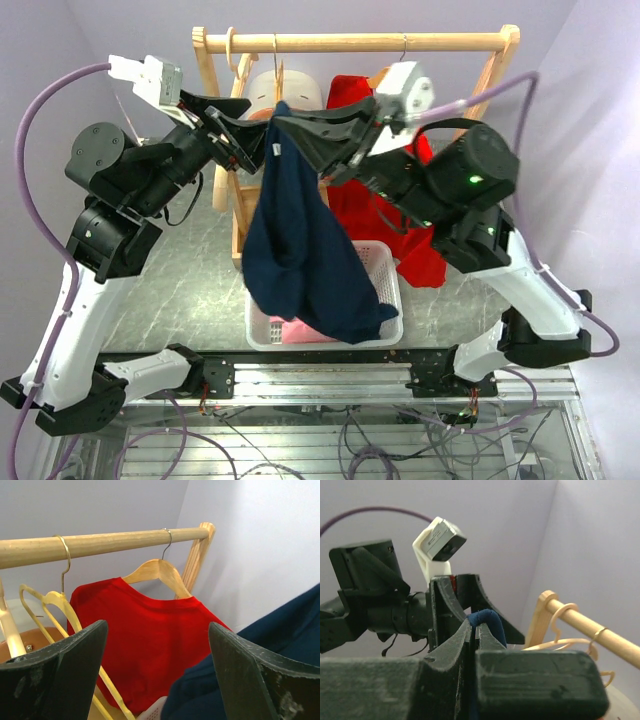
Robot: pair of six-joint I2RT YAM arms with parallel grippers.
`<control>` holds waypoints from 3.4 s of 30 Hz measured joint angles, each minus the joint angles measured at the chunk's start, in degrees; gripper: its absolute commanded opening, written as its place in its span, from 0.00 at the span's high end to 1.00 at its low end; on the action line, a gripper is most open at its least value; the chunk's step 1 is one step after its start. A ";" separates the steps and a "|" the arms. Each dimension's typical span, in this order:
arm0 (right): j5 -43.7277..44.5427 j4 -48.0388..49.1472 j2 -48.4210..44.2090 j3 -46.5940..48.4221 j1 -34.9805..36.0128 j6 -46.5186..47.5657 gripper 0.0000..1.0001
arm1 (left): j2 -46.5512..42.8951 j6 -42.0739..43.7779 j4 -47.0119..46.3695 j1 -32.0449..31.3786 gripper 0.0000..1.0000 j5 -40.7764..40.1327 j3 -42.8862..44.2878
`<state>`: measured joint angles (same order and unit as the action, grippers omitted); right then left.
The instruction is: Remove the t-shirt from the hanger
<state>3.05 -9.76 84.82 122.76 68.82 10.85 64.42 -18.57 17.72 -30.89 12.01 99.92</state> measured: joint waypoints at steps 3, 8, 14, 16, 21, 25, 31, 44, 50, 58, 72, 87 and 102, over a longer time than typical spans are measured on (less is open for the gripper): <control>-1.22 -0.79 1.75 -0.22 0.00 -1.62 1.00 | -0.92 0.22 -0.37 0.00 0.08 -0.85 -1.38; -2.10 0.24 -2.69 -7.91 0.04 -5.14 1.00 | -1.60 0.35 -0.87 0.00 0.08 -1.51 -2.10; 1.86 1.18 -16.15 -24.76 0.04 -11.43 1.00 | -1.57 0.35 -1.05 0.00 0.09 -1.51 -2.10; 4.94 0.00 -20.15 -28.74 0.04 -13.77 1.00 | -1.57 0.35 -1.22 0.00 0.09 -1.51 -2.12; 14.67 -4.81 -26.91 -37.81 0.04 -20.90 1.00 | -1.57 0.35 -1.84 0.00 0.08 -1.49 -2.56; 22.25 -12.72 -27.58 -41.97 0.04 -27.80 1.00 | -1.36 0.33 -1.81 0.00 0.08 -1.40 -3.19; 27.39 -23.23 -23.04 -42.18 0.04 -34.03 1.00 | -1.25 0.31 -1.92 0.00 0.08 -1.31 -4.13; 19.12 -31.56 -18.58 -46.88 0.04 -42.71 0.94 | -0.76 0.07 -2.51 0.00 0.09 -0.17 -5.07; 18.88 -32.24 -15.06 -56.70 -0.07 -49.05 0.90 | -0.46 0.17 -2.78 0.00 0.08 1.60 -5.07; 20.15 -33.40 -7.93 -57.05 -3.32 -53.29 0.78 | -2.91 1.44 -3.10 0.00 0.08 1.66 -7.17; 10.47 -28.33 3.26 -65.88 -9.46 -54.47 0.72 | -4.31 3.96 -2.05 0.00 0.06 0.57 -8.92; 19.47 -47.67 4.87 -42.45 -7.72 -52.35 0.39 | 3.37 6.23 -1.53 0.00 0.04 0.68 -4.81; 31.95 -66.66 7.82 -4.92 3.13 -46.99 0.66 | 3.72 7.17 -3.45 0.00 0.04 1.22 -2.25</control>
<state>35.00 -76.42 92.64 117.84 71.94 -36.14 68.14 -11.40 14.26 -30.89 13.23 97.67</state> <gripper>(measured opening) 0.390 0.958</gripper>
